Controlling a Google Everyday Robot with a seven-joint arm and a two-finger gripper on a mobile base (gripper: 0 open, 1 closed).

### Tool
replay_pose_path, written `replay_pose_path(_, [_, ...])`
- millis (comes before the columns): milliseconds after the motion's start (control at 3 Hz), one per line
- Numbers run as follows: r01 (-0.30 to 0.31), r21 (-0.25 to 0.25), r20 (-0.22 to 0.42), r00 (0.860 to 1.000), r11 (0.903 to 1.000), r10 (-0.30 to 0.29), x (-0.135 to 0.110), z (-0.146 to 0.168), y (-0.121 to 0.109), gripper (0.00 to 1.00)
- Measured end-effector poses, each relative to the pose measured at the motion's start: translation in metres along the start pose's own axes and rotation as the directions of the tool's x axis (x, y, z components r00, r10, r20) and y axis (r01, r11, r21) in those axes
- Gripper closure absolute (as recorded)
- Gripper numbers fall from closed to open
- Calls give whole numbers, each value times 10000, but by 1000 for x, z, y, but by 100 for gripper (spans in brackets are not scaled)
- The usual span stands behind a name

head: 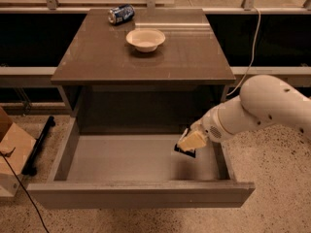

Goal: Place rxbar chocolate into top drawer

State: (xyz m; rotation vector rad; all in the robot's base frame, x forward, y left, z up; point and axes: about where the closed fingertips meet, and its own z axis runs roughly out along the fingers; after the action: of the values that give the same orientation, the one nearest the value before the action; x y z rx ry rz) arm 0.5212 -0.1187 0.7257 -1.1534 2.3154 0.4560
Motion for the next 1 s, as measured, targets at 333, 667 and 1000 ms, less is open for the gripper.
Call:
replay_pose_path(333, [-868,108,179,9961,9962,866,41,42,-17,100])
replay_pose_path(667, [-1241,298,386,9917,9918,1229,58,66,-28,100])
replay_pose_path(1000, [-1215,300,402,9919,9921,1203,57,66,-28,81])
